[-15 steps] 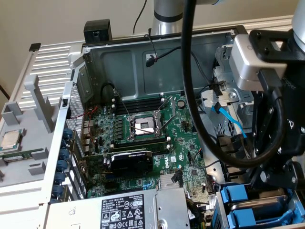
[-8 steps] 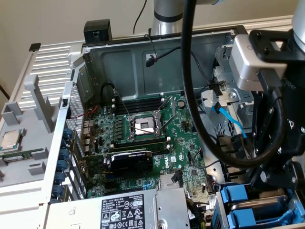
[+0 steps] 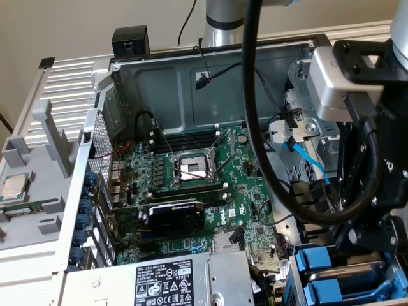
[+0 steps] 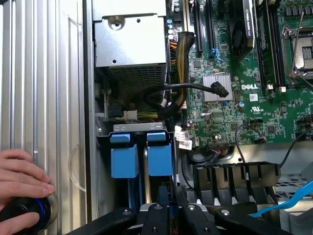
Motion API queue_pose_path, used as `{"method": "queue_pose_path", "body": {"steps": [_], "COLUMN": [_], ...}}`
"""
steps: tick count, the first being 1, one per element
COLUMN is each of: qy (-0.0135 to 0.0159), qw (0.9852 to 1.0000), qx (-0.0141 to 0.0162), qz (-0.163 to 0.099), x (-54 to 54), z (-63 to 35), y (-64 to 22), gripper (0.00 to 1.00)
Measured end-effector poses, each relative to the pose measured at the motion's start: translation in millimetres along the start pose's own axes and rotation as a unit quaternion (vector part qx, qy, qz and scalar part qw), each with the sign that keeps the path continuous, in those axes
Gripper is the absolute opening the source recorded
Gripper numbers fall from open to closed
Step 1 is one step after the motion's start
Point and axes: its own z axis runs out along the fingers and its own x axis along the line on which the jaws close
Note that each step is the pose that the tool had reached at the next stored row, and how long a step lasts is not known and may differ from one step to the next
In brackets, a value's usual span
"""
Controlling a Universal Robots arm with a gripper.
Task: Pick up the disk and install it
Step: 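Insert the second disk wire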
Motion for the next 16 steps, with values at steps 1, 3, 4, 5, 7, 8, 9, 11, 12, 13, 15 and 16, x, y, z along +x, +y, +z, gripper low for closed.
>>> {"method": "queue_pose_path", "body": {"steps": [1,3,4,5,7,8,9,11,12,13,15,16], "qy": [0.0,0.0,-0.0001,-0.0001,-0.0003,-0.0003,-0.0001,-0.0001,-0.0001,-0.0001,-0.0001,0.0], "qw": [1.0,1.0,1.0,1.0,1.0,1.0,1.0,1.0,1.0,1.0,1.0,1.0], "qx": [0.0,0.0,0.0001,0.0001,0.0004,0.0005,0.0006,0.0008,0.0009,0.001,0.0012,0.0015], "qz": [0.0,0.0,0.0,0.0,0.0,0.0,0.0,0.0,0.0,0.0,0.0,0.0], "x": [0.0,0.0,0.0,0.1,0.0,0.0,0.0,0.1,0.1,0.0,0.0,0.1], "z": [0.0,-0.1,-0.2,-0.4,-1.3,-1.7,-2.3,-3.1,-3.4,-3.5,-3.6,-3.6], "y": [0.0,0.0,0.0,0.1,0.2,0.2,0.3,0.4,0.4,0.4,0.5,0.5], "gripper": [0.16,0.16,0.16,0.16,0.16,0.16,0.16,0.16,0.16,0.16,0.16,0.16]}}
